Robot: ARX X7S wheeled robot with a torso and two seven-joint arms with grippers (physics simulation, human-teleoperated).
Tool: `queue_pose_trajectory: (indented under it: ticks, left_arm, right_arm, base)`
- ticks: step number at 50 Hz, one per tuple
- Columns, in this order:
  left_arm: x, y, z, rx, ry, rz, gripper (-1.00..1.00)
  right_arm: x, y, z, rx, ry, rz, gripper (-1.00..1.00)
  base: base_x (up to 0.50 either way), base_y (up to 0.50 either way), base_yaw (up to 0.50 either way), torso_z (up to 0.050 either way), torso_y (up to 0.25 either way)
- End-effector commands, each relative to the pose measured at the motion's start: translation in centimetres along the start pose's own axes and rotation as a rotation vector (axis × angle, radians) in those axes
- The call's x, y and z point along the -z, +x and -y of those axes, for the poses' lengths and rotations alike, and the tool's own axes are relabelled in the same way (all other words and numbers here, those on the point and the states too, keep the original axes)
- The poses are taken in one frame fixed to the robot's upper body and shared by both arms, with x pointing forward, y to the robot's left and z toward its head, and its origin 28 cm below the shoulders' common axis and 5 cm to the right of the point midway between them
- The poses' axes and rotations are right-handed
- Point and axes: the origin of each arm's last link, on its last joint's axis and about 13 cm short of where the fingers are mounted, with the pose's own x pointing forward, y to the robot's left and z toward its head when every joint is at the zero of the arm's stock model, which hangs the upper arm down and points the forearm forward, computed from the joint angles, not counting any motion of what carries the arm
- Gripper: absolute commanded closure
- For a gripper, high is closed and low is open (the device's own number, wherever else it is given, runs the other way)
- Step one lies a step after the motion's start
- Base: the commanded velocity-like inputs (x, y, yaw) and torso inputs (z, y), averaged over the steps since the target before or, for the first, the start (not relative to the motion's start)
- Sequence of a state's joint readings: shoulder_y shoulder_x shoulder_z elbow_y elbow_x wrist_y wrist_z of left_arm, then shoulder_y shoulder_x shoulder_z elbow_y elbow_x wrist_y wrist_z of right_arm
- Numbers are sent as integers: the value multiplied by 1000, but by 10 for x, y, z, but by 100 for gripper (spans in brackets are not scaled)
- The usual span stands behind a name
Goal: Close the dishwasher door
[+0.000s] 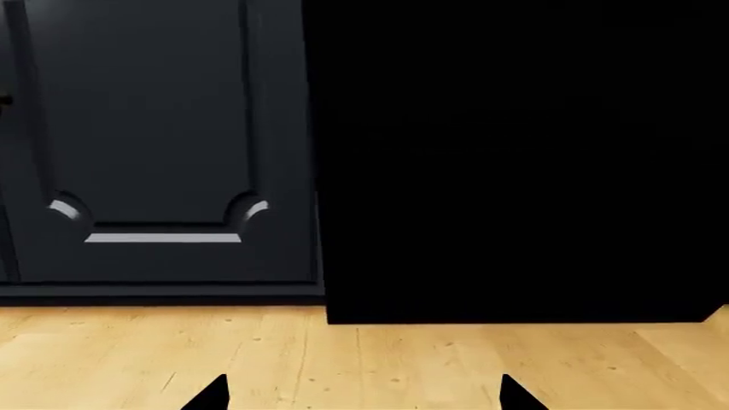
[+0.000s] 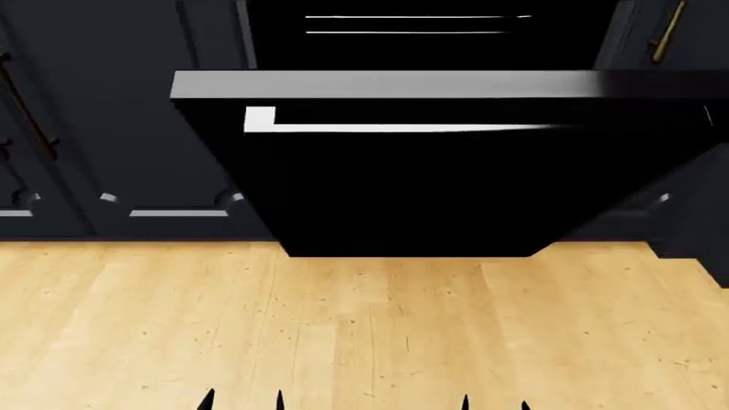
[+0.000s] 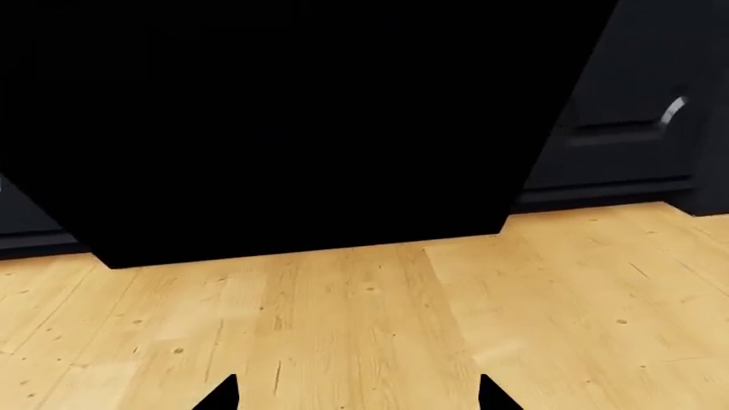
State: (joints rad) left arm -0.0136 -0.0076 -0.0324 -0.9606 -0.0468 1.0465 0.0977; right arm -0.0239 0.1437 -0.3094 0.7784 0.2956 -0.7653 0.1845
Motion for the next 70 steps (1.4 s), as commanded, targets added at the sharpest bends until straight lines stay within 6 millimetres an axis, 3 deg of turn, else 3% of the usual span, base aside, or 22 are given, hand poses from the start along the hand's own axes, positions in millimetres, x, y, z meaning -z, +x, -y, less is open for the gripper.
queue_pose_trajectory:
  ticks: [1, 16, 33, 70]
  left_arm:
    - [0, 0, 0, 0, 0, 0, -100]
    - [0, 0, 0, -1, 0, -1, -100]
    - [0, 0, 0, 0, 0, 1, -100]
    - [0, 1, 1, 0, 2, 1, -100]
  right_arm:
    - [0, 0, 0, 1, 0, 1, -100]
    - [0, 0, 0, 0, 3, 7, -100]
    - [-2, -2, -1, -28, -11, 44, -100]
    - [-2, -1, -1, -28, -6, 34, -100]
  base:
    - [0, -500, 0, 0, 0]
    - [0, -500, 0, 0, 0]
    - [16, 0, 0, 0, 0]
    - [497, 0, 0, 0, 0]
